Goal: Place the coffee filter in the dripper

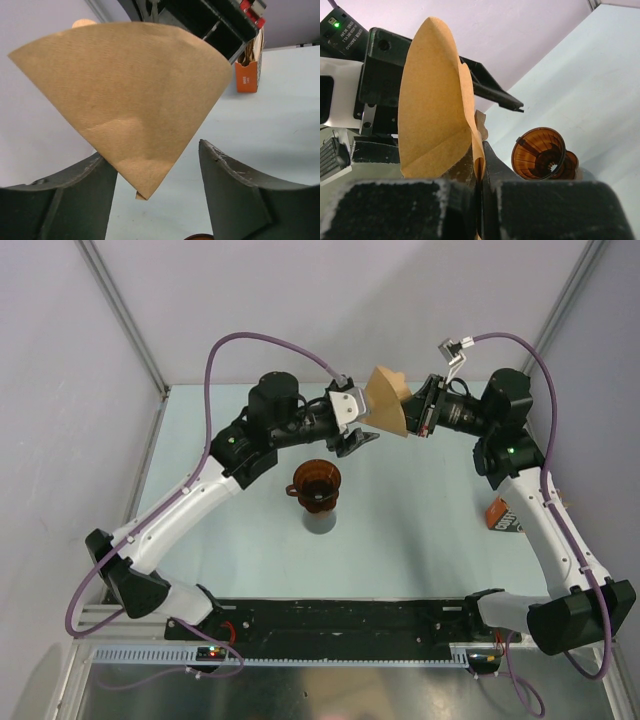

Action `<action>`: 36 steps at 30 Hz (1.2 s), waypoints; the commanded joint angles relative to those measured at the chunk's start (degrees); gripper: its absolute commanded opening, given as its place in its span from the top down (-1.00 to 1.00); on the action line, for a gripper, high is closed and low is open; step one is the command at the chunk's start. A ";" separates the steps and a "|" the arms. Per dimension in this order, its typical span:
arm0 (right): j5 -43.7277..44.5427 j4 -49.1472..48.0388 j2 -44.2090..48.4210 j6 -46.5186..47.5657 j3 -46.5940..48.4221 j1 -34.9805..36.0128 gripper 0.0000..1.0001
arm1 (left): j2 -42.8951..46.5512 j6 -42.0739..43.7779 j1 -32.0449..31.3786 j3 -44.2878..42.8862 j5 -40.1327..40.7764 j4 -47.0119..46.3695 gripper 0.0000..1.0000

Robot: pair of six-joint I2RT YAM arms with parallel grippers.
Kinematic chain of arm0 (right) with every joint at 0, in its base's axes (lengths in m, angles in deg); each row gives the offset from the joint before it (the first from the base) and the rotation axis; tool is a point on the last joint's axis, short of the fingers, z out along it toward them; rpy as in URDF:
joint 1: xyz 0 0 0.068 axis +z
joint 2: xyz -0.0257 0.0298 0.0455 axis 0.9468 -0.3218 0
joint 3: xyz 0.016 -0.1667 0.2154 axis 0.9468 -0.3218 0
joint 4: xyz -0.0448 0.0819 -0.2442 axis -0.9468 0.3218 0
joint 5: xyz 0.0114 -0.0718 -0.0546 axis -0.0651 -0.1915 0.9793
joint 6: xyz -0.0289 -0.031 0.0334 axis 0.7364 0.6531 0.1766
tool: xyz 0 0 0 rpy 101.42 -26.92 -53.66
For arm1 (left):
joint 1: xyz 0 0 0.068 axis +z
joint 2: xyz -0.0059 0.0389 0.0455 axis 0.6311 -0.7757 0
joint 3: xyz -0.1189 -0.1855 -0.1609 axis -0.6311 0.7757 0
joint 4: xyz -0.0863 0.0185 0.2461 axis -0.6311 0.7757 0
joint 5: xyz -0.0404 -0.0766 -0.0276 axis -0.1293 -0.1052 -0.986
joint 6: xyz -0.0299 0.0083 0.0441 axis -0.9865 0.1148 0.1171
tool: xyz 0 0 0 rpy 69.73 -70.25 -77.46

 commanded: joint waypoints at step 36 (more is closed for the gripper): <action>-6.72 0.70 -0.54 3.72 0.39 -1.39 0.07 | 3.34 -2.48 1.10 0.82 -8.91 -3.22 -0.14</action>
